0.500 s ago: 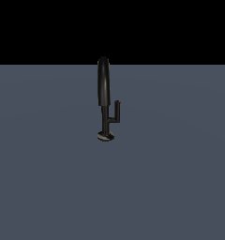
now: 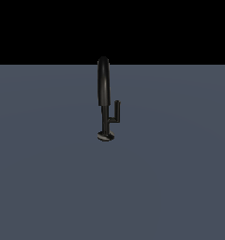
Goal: Turn on the faucet by rotating a designated handle.
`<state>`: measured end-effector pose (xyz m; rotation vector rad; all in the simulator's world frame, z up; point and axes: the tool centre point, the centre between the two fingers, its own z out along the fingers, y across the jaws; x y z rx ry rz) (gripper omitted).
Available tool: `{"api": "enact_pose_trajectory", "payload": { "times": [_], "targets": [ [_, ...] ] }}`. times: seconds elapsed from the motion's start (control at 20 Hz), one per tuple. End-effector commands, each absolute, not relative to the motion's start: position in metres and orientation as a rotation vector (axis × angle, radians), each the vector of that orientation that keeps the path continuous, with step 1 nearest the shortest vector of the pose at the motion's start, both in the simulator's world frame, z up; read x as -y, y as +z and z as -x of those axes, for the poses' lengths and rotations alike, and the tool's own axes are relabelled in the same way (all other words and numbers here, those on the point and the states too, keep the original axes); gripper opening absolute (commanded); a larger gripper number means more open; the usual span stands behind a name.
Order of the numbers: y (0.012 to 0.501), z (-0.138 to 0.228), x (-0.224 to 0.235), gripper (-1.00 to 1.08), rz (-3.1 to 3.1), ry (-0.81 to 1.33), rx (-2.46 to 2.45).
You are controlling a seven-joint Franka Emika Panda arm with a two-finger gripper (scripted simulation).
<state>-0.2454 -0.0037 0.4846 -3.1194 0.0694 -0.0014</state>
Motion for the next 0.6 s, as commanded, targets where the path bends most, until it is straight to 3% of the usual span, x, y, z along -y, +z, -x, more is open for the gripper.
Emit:
{"api": "enact_pose_trajectory", "payload": {
  "times": [0.0, 0.55],
  "targets": [
    [0.483, 0.24, 0.003, -1.0, 3.107, 0.021, -0.089],
    [0.471, 0.193, 0.0, -1.0, 2.988, 0.197, -0.252]
  ]
}}
